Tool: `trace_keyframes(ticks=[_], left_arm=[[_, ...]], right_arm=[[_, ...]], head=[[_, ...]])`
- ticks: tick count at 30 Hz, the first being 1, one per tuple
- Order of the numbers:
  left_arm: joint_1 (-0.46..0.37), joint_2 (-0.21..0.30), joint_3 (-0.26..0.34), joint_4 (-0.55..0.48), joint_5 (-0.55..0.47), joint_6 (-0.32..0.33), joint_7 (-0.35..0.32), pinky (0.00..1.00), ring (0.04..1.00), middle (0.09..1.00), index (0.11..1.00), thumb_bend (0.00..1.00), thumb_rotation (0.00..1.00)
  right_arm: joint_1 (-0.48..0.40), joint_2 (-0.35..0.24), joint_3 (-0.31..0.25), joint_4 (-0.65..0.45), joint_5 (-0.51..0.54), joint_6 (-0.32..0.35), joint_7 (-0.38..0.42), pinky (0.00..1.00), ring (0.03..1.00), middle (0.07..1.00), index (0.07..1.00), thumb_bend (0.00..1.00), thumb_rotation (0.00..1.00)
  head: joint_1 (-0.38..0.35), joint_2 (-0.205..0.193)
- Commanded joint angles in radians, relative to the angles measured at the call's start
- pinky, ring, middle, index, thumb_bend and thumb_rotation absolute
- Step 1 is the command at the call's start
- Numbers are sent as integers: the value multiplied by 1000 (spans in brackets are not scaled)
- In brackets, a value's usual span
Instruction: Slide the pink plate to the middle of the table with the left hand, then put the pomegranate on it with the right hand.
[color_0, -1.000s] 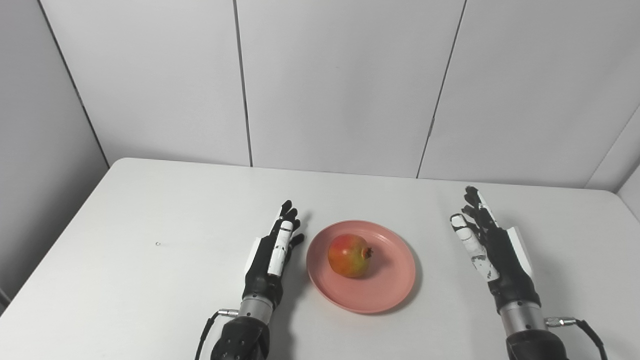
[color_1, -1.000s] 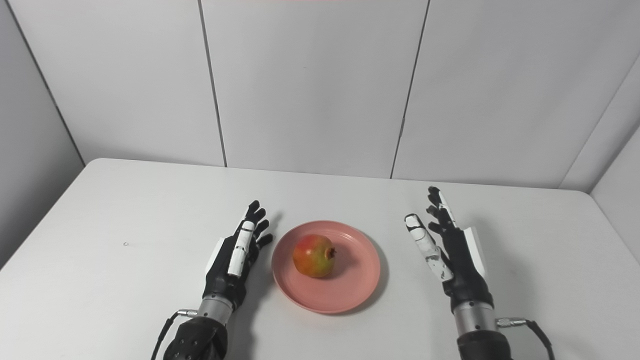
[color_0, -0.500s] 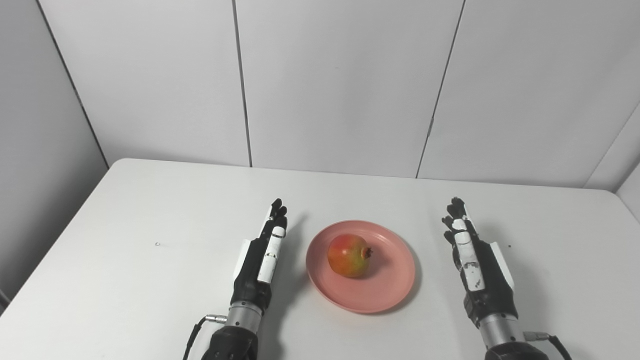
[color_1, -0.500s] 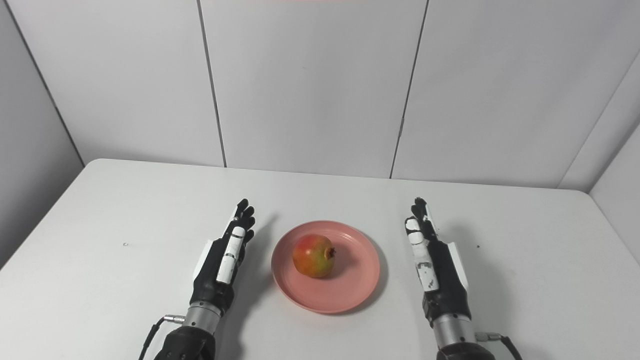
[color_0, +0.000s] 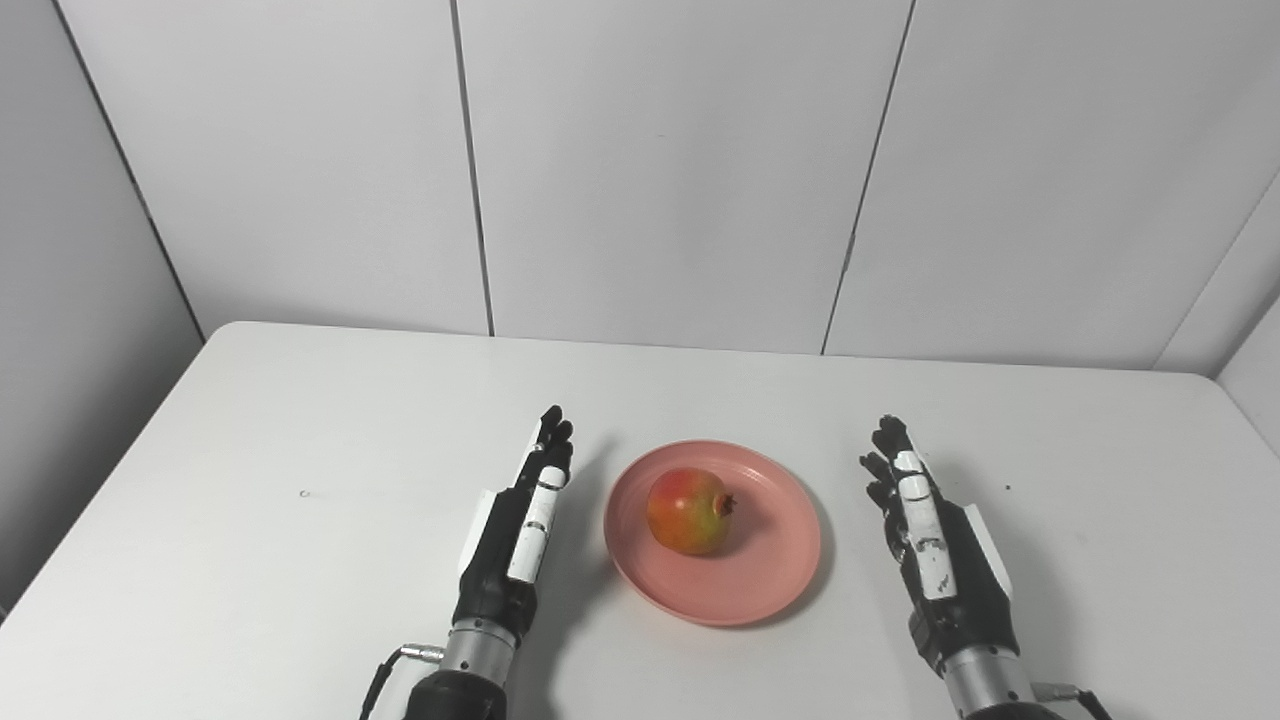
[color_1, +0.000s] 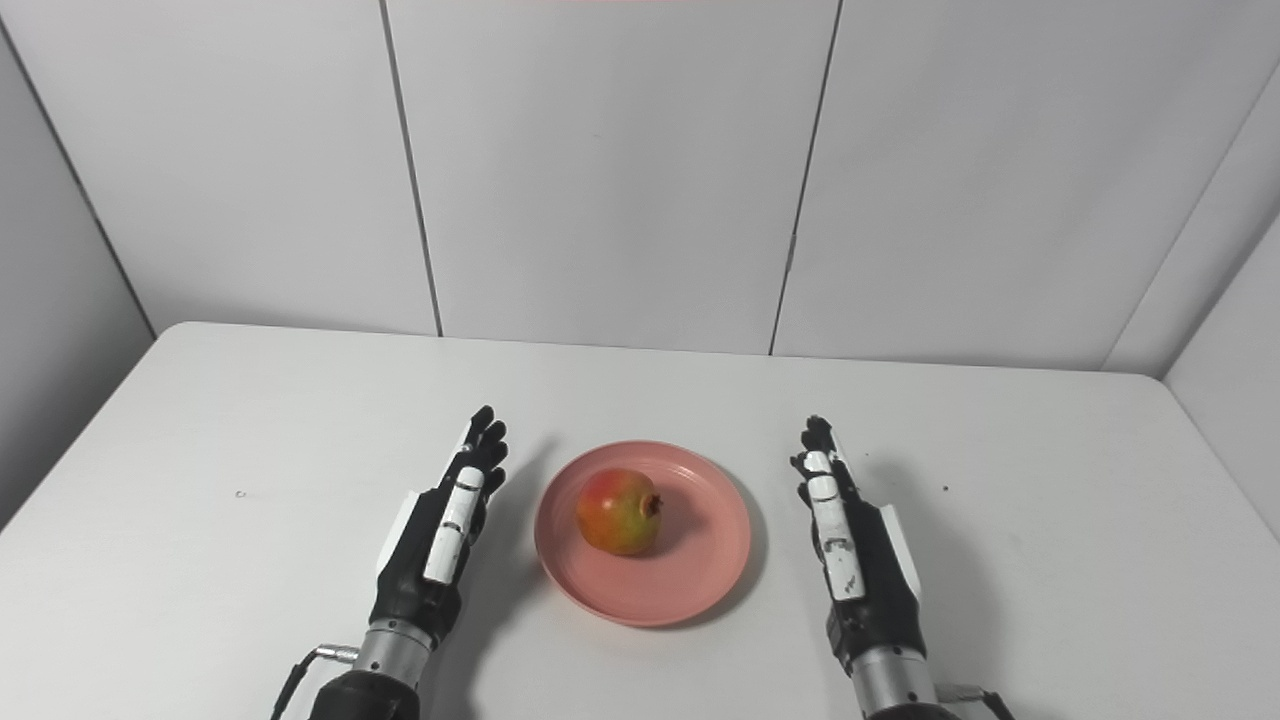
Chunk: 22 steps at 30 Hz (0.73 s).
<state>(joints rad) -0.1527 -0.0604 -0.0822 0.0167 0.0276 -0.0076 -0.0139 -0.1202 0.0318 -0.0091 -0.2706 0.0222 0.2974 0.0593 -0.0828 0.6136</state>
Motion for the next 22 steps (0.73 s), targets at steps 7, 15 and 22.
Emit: trace_keyframes(ticks=[7,15,22], left_arm=[[-18,-7,-12,-32,16,3,3,1000,1000,1000,1000,445,1000],[-17,-10,-14,-29,11,-5,2,1000,1000,1000,1000,435,1000],[-12,-12,-16,-40,8,8,1,1000,1000,1000,1000,431,1000]], right_arm=[[-19,3,4,-34,7,-42,-13,981,961,972,964,306,1000],[-18,-3,8,-32,9,-48,-16,977,960,973,960,304,1000],[-13,-7,17,-20,5,-58,-15,985,963,976,966,301,1000]], head=[[0,-2],[5,-6],[8,-5]])
